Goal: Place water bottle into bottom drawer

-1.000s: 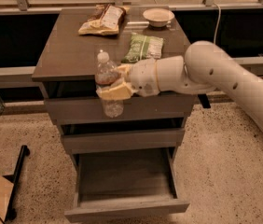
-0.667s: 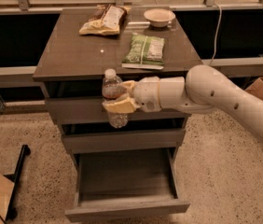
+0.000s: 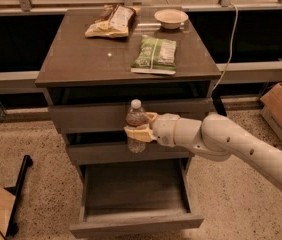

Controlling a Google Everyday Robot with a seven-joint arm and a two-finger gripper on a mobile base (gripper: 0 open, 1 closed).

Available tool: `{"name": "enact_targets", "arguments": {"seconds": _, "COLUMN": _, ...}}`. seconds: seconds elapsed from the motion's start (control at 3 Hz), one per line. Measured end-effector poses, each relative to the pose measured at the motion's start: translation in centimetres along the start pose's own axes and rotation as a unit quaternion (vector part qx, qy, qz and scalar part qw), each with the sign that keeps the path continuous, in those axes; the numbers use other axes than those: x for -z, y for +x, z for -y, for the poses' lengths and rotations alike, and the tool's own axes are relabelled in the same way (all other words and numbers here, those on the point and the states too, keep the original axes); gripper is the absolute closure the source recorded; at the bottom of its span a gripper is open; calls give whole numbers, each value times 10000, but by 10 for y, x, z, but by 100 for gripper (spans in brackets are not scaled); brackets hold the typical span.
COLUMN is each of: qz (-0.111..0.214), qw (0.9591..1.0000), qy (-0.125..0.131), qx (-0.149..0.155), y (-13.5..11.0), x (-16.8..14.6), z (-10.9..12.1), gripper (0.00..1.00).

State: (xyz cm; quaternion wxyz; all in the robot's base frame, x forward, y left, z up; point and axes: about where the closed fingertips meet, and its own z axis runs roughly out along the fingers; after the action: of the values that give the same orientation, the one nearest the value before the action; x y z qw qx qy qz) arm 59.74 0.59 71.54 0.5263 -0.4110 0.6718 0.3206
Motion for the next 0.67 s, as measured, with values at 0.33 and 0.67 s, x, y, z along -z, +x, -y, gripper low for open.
{"name": "enact_targets", "arguments": {"seconds": 0.33, "qz": 6, "qw": 9999, "qy": 138, "qx": -44, "y": 5, "x": -2, "z": 8, "gripper": 100}}
{"name": "enact_targets", "arguments": {"seconds": 0.67, "qz": -60, "qw": 9999, "qy": 50, "qx": 63, "y": 7, "x": -7, "z": 5, "gripper": 100}}
